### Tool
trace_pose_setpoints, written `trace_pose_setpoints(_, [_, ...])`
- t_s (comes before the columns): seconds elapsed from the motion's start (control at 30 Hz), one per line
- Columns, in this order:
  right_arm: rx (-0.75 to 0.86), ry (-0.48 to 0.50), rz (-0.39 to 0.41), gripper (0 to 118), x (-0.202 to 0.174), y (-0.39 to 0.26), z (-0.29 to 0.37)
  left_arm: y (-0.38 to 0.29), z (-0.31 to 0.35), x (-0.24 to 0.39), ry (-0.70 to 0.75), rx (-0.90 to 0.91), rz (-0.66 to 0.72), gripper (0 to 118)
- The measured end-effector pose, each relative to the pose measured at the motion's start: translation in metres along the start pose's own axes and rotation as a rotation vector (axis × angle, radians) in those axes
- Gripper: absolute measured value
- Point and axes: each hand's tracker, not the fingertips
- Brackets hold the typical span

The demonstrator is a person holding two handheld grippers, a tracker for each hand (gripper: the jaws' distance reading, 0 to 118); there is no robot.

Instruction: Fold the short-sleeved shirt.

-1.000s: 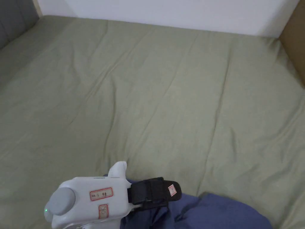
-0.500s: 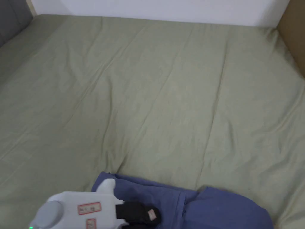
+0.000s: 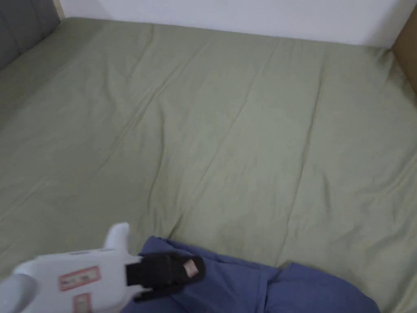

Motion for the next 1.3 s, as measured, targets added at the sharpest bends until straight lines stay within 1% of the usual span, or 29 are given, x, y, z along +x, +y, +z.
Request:
trace_pose_setpoints(0.03, [-0.004,0.000,0.005,0,-0.002,0.002,-0.002,0.007,0.018,-0.001,0.057,0.066,-0.064,30])
trace_pose_setpoints(0.07, [-0.008,0.001,0.010,0,-0.007,0.003,-0.004,0.012,0.033,-0.004,0.127,0.124,-0.096,66])
trace_pose_setpoints(0.1, [-0.011,0.001,0.017,0,-0.010,0.004,-0.006,0.017,0.042,-0.015,0.193,0.165,-0.122,111])
trace_pose_setpoints(0.13, [-0.014,0.000,0.024,0,-0.013,0.003,-0.007,0.026,0.045,-0.032,0.227,0.165,-0.102,116])
trace_pose_setpoints(0.17, [-0.018,-0.002,0.028,0,-0.016,0.003,-0.008,0.030,0.051,-0.045,0.218,0.135,-0.064,118])
trace_pose_setpoints(0.23, [-0.026,0.006,0.036,0,-0.021,0.001,-0.009,0.041,0.049,-0.076,0.145,0.084,0.090,116])
trace_pose_setpoints(0.3, [-0.039,0.010,0.045,0,-0.025,-0.001,-0.009,0.041,0.032,-0.093,0.084,0.008,0.222,117])
trace_pose_setpoints(0.37, [-0.045,-0.001,0.055,0,-0.029,-0.002,-0.009,0.038,0.012,-0.111,0.060,-0.067,0.260,115])
trace_pose_setpoints(0.4, [-0.048,-0.009,0.059,0,-0.031,-0.003,-0.009,0.032,-0.003,-0.109,0.077,-0.102,0.265,109])
trace_pose_setpoints(0.43, [-0.051,-0.014,0.060,0,-0.032,-0.004,-0.009,0.028,-0.018,-0.113,0.107,-0.131,0.261,99])
trace_pose_setpoints(0.47, [-0.055,-0.016,0.059,0,-0.031,-0.004,-0.009,0.023,-0.034,-0.118,0.144,-0.173,0.244,85])
trace_pose_setpoints(0.5, [-0.059,-0.017,0.058,0,-0.031,-0.004,-0.008,0.015,-0.047,-0.122,0.158,-0.204,0.226,63])
trace_pose_setpoints(0.53, [-0.062,-0.018,0.059,0,-0.032,-0.004,-0.008,0.006,-0.055,-0.110,0.191,-0.161,0.234,39])
trace_pose_setpoints(0.57, [-0.063,-0.019,0.060,0,-0.032,-0.004,-0.007,0.004,-0.053,-0.116,0.196,-0.134,0.274,17])
trace_pose_setpoints(0.6, [-0.062,-0.021,0.062,0,-0.029,-0.005,-0.007,0.001,-0.049,-0.120,0.067,-0.117,0.436,13])
trace_pose_setpoints(0.63, [-0.059,-0.022,0.061,0,-0.028,-0.005,-0.006,-0.002,-0.047,-0.120,0.000,-0.103,0.541,13])
trace_pose_setpoints(0.67, [-0.057,-0.023,0.057,0,-0.027,-0.005,-0.005,0.002,-0.036,-0.126,0.008,-0.099,0.538,13])
trace_pose_setpoints(0.7, [-0.057,-0.024,0.050,0,-0.026,-0.005,-0.005,0.003,-0.030,-0.123,0.032,-0.113,0.470,13])
trace_pose_setpoints(0.77, [-0.057,-0.029,0.040,0,-0.026,-0.004,-0.003,0.005,-0.015,-0.114,0.029,-0.103,0.443,13])
trace_pose_setpoints(0.8, [-0.054,-0.034,0.039,0,-0.026,-0.003,-0.003,0.004,-0.006,-0.084,0.009,-0.093,0.452,13])
trace_pose_setpoints(0.87, [-0.045,-0.042,0.040,0,-0.023,-0.002,-0.002,0.008,0.016,-0.067,-0.018,-0.047,0.440,13])
trace_pose_setpoints(0.9, [-0.043,-0.042,0.039,0,-0.020,-0.001,-0.002,0.014,0.029,-0.059,0.008,-0.015,0.411,13])
trace_pose_setpoints(0.93, [-0.041,-0.038,0.036,0,-0.019,-0.001,-0.002,0.025,0.042,-0.072,0.031,0.020,0.386,13])
trace_pose_setpoints(0.97, [-0.040,-0.033,0.034,0,-0.018,-0.001,-0.003,0.032,0.056,-0.068,0.055,0.052,0.365,13])
trace_pose_setpoints(1.03, [-0.040,-0.025,0.037,0,-0.018,-0.001,-0.004,0.044,0.083,-0.052,0.152,0.111,0.315,13])
trace_pose_setpoints(1.1, [-0.039,-0.019,0.042,0,-0.017,-0.002,-0.007,0.044,0.093,-0.026,0.272,0.138,0.248,13])
trace_pose_setpoints(1.2, [-0.047,-0.005,0.038,0,-0.017,-0.004,-0.014,0.042,0.076,-0.005,0.349,0.111,0.180,13])
trace_pose_setpoints(1.27, [-0.053,0.002,0.035,0,-0.016,-0.006,-0.017,0.037,0.048,0.005,0.336,0.072,0.137,13])
trace_pose_setpoints(1.3, [-0.054,0.006,0.036,0,-0.016,-0.007,-0.017,0.035,0.032,0.012,0.356,0.068,0.091,13])
